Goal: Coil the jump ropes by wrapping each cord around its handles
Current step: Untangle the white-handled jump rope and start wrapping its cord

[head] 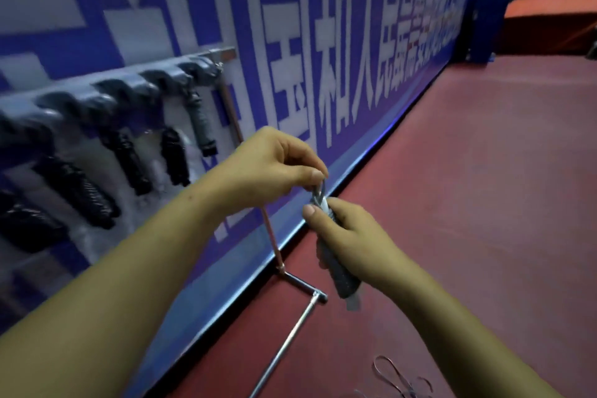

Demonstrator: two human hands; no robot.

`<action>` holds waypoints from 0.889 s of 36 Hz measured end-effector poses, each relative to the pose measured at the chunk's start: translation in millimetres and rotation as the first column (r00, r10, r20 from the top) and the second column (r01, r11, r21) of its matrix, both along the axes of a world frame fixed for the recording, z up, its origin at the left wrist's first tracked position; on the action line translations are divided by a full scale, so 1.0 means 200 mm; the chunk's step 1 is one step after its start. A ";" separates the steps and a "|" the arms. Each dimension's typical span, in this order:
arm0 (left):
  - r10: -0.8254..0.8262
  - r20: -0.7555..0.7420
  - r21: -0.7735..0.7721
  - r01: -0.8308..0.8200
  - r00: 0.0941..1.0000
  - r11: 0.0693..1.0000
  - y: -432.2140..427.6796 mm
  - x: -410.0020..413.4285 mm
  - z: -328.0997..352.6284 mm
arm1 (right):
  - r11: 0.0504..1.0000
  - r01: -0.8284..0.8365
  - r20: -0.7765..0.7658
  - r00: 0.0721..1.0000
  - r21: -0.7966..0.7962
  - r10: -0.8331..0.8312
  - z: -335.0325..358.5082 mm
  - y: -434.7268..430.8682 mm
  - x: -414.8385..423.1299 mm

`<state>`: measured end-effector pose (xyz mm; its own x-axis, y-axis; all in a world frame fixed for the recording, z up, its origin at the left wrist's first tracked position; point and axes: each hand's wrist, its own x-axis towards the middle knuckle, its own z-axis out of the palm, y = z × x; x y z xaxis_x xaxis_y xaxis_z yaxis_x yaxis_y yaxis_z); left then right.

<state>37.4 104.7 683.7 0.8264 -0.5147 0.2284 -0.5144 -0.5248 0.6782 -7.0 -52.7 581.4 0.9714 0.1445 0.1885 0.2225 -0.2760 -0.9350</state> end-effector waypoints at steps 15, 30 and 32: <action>0.366 0.191 -0.025 -0.368 0.911 0.929 0.65 0.22 0.47 | 0.968 -0.226 0.098 0.972 0.108 0.215 0.56 0.63 0.45; 0.539 0.351 0.097 -0.602 0.766 0.793 0.78 0.82 0.52 | 0.921 -0.245 -0.086 0.955 0.304 0.283 0.62 0.82 1.02; 0.539 0.373 0.090 -0.607 0.755 0.789 0.77 0.90 0.51 | 0.926 -0.232 -0.086 0.960 0.297 0.268 0.60 0.81 1.09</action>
<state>217.4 257.8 785.6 0.8804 -0.0285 0.4733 -0.2370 -0.8910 0.3872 210.6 110.0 702.4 0.9287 0.3442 0.1382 0.1281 0.0519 -0.9904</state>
